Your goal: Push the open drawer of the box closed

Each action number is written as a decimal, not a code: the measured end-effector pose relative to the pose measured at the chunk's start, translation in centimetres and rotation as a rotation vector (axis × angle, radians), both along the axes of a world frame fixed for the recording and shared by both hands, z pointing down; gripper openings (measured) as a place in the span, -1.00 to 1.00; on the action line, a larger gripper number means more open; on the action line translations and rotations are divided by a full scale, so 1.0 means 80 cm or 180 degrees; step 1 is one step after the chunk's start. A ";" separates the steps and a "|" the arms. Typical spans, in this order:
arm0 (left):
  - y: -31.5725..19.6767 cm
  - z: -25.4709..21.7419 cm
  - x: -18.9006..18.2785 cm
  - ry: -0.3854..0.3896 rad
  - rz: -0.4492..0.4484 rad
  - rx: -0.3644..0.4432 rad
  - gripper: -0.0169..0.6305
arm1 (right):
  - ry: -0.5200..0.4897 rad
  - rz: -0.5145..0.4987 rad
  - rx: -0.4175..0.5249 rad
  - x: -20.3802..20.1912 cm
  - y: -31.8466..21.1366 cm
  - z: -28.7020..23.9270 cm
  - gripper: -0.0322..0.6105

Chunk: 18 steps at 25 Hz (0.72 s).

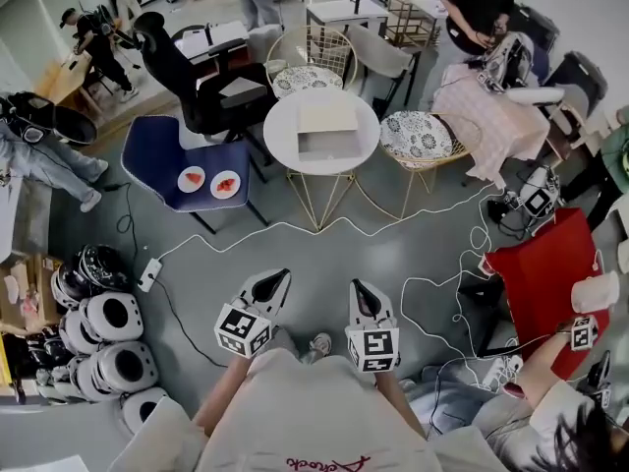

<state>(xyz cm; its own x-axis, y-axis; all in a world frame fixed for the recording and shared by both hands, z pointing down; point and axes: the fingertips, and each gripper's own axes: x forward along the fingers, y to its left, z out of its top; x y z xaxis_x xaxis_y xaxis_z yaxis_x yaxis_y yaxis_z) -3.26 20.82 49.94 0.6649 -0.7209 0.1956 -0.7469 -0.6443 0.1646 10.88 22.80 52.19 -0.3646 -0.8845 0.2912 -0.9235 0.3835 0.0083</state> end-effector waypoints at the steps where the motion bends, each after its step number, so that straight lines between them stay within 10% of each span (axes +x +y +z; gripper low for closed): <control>1: -0.001 0.001 0.004 0.0010 -0.0008 0.0000 -0.91 | 0.0001 -0.0020 -0.0002 0.001 0.000 0.001 -0.85; 18: -0.066 0.003 0.032 0.0075 0.0064 0.0021 -0.91 | -0.0019 -0.0029 -0.0029 0.010 -0.057 0.011 -0.85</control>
